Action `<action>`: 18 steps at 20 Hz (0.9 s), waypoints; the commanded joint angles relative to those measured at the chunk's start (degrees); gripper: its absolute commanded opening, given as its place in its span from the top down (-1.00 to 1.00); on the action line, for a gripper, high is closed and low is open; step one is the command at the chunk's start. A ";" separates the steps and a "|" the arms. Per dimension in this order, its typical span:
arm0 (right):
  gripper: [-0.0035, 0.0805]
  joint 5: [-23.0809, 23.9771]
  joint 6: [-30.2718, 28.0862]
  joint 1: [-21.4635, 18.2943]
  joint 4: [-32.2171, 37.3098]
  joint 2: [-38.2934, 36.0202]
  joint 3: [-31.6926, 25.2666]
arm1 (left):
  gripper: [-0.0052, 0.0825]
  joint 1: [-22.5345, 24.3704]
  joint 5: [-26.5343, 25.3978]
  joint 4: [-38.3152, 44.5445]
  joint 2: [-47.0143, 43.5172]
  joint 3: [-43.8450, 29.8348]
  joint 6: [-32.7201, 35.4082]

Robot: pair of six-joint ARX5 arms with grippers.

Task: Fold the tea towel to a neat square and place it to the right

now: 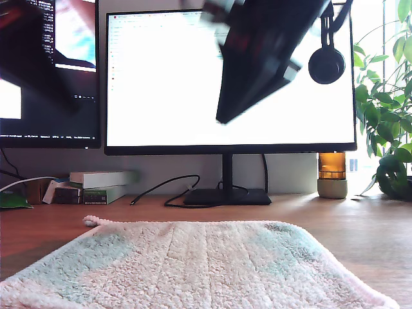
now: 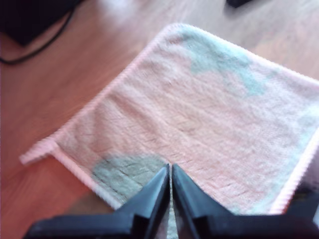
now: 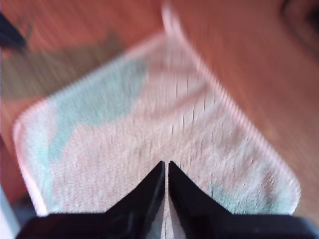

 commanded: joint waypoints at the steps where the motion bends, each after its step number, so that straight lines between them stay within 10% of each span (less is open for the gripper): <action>1: 0.94 1.01 -0.11 1.73 2.10 -5.22 -6.27 | 0.93 -0.83 0.02 3.63 -6.88 -3.89 -2.86; 8: 0.94 1.29 -0.37 9.29 -6.14 -21.97 -15.58 | 0.93 -9.09 2.56 -7.10 -21.20 -6.01 -5.42; 12: 0.94 1.25 -0.37 9.90 -15.96 -21.70 -15.58 | 0.93 -14.53 4.57 -9.81 -20.65 -6.01 -1.99; 18: 0.85 1.11 -11.17 9.86 -11.50 -20.55 -15.58 | 0.90 -17.97 1.90 -8.94 -9.31 -6.01 6.91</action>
